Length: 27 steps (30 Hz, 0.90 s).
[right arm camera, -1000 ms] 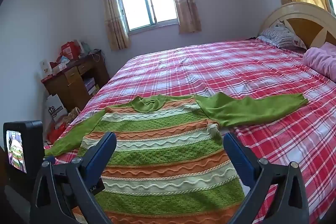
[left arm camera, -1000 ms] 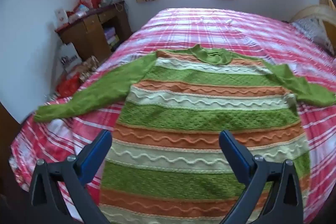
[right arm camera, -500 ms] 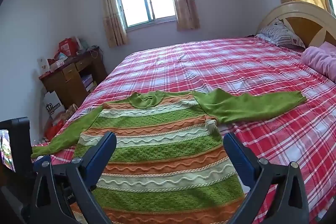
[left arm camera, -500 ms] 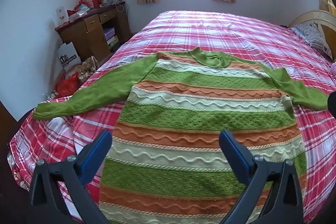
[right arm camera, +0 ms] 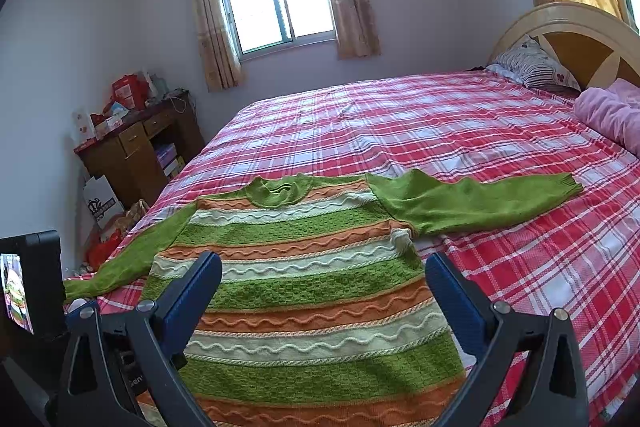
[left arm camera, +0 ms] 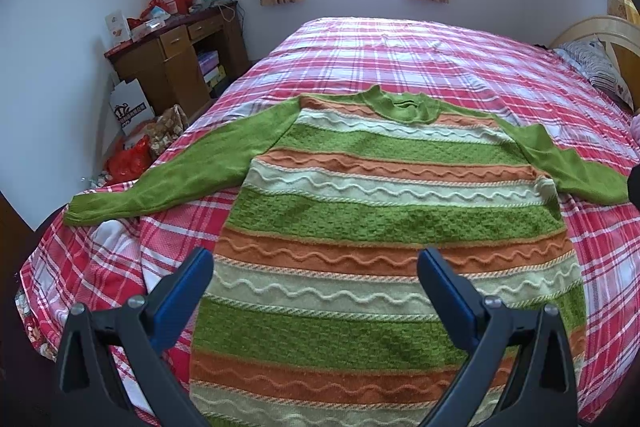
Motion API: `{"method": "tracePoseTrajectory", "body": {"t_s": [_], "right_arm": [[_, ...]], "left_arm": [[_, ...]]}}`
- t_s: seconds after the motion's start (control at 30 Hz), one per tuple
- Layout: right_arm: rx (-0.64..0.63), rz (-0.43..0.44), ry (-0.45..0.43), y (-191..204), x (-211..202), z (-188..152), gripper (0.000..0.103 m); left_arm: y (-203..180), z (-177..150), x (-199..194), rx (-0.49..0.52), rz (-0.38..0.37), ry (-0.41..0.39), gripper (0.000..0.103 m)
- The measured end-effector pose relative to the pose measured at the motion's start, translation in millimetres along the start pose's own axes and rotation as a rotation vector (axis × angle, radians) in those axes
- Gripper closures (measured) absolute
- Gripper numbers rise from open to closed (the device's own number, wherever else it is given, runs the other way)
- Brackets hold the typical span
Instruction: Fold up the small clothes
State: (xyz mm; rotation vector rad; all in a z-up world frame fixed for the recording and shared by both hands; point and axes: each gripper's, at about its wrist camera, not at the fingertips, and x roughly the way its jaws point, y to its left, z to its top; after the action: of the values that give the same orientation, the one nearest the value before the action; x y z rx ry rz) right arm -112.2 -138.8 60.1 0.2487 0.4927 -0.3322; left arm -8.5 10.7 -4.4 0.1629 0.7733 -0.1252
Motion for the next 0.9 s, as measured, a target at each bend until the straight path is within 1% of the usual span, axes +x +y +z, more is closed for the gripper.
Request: {"method": "tracePoseTrajectory", "body": {"t_s": [0.9], "right_arm": [[0.000, 0.000, 0.013, -1.6, 4.4, -0.3, 0.001]], "left_arm": [[-1.6, -1.3, 0.0, 0.001, -0.003, 0.006, 0.000]]}}
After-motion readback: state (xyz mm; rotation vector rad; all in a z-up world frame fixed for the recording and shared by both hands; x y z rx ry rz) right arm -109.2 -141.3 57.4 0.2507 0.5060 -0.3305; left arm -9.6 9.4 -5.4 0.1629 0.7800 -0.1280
